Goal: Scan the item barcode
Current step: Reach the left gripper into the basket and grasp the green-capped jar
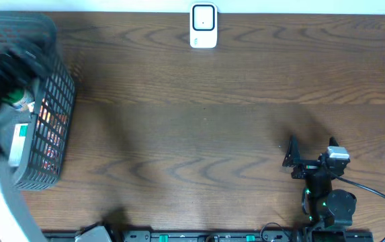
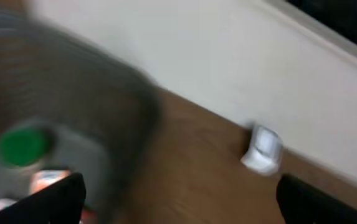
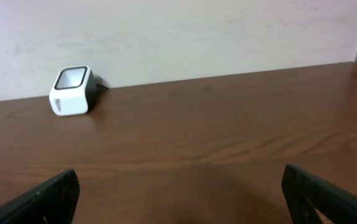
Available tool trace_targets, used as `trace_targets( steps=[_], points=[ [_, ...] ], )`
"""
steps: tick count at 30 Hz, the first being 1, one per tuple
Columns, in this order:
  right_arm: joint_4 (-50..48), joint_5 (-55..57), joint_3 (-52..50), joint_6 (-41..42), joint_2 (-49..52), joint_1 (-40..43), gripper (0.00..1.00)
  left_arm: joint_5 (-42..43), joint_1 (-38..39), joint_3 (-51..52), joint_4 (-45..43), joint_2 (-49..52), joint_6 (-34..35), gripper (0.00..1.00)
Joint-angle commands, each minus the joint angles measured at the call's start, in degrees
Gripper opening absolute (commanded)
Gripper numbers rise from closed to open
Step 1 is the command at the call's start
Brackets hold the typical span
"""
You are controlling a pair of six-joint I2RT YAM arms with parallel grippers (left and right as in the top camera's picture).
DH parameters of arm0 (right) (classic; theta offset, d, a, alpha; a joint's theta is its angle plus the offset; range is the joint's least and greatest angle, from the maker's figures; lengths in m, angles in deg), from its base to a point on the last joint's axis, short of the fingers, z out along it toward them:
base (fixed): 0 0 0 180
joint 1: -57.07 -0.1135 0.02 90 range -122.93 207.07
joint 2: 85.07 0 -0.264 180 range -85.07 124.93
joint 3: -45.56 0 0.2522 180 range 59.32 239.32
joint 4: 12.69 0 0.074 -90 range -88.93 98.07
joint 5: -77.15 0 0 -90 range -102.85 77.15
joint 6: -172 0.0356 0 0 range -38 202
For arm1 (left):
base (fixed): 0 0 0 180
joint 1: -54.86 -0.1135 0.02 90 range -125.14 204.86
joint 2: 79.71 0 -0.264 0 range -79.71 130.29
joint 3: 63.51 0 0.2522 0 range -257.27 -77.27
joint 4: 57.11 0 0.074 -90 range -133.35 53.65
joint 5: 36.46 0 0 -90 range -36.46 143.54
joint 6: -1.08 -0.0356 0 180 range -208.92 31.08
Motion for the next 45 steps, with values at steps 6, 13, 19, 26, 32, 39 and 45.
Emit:
trace_targets(
  steps=[6, 13, 19, 26, 32, 39, 45],
  points=[
    [0.24, 0.09, -0.07, -0.76, -0.28, -0.48, 0.99, -19.12, -6.29, -4.66, 2.12, 13.20, 3.54, 0.98],
    [0.24, 0.11, -0.07, -0.76, -0.28, -0.48, 0.99, -26.45, -6.12, -4.57, 0.39, 23.04, -4.00, 0.98],
    [0.24, 0.09, -0.07, -0.76, -0.28, -0.48, 0.99, -28.76, -6.16, -4.57, -0.55, 34.29, -4.02, 0.98],
    [0.24, 0.11, -0.07, -0.76, -0.28, -0.48, 0.99, -28.70, -5.95, -4.57, -4.61, 42.45, -3.96, 0.98],
    [0.24, 0.09, -0.07, -0.76, -0.28, -0.48, 0.99, -23.67, -5.90, -4.55, -8.66, 45.72, -3.98, 0.98],
    [0.24, 0.11, -0.07, -0.76, -0.28, -0.48, 0.99, -22.01, -5.51, -4.48, -10.40, 49.46, -2.99, 0.98],
    [0.24, 0.09, -0.07, -0.76, -0.28, -0.48, 0.99, -22.01, -5.51, -4.48, -10.82, 50.58, -1.81, 0.98]
  ],
)
